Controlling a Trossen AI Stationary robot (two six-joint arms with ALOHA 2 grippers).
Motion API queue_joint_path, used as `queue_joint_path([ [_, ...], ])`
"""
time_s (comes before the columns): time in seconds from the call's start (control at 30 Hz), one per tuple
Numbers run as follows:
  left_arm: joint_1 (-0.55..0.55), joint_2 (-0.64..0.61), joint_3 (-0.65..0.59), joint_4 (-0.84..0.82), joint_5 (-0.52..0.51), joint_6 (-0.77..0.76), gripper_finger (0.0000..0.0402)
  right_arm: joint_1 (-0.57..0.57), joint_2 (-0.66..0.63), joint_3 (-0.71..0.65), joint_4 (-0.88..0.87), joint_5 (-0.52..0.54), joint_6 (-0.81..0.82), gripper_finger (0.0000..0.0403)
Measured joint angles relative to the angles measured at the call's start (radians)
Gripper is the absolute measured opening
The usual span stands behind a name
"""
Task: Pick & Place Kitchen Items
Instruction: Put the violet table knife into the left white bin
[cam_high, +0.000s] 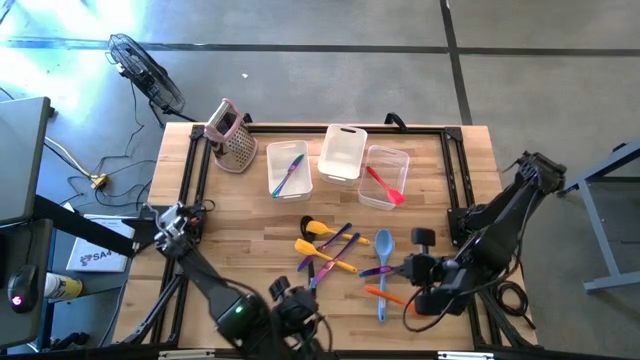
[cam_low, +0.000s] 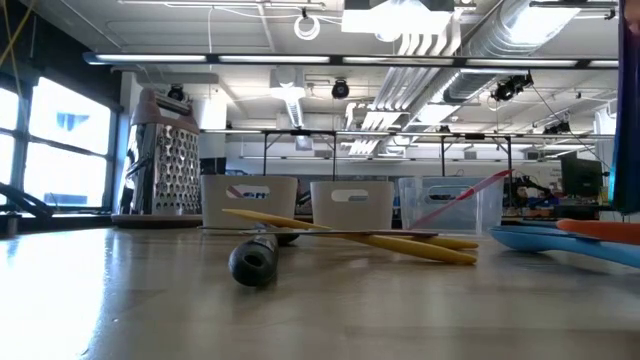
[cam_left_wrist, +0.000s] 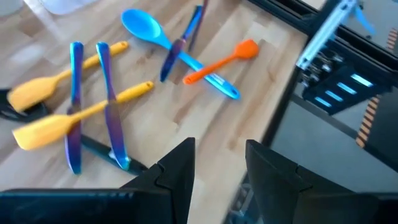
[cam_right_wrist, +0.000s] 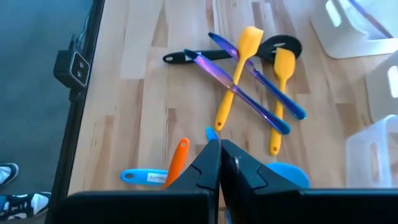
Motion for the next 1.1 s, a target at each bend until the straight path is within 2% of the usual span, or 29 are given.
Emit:
queue_joint_path([
  [0.23, 0.119, 0.0, 0.0, 0.028, 0.056, 0.113, 0.0138, -0.001, -0.112, 0.0, -0.02, 0.012, -0.041, 0.0004],
  [0.43, 0.222, 0.0, 0.0, 0.192, 0.103, 0.327, 0.0138, -0.001, -0.187, 0.0, -0.011, 0.042, -0.094, 0.0004],
  [0.63, 0.34, 0.0, 0.0, 0.401, 0.322, 0.528, 0.0138, -0.001, -0.239, 0.0, -0.002, 0.05, -0.141, 0.0004],
  [0.73, 0.386, 0.0, 0.0, 0.46, 0.393, 0.594, 0.0138, -0.001, -0.258, 0.0, 0.007, 0.05, -0.168, 0.0004],
  [0.93, 0.45, 0.0, 0.0, 0.511, 0.441, 0.778, 0.0138, -0.001, -0.298, 0.0, 0.059, 0.05, -0.253, 0.0004],
  [1.1, 0.47, 0.0, 0.0, 0.552, 0.442, 0.963, 0.0138, -0.001, -0.325, 0.0, 0.099, 0.05, -0.326, 0.0004],
])
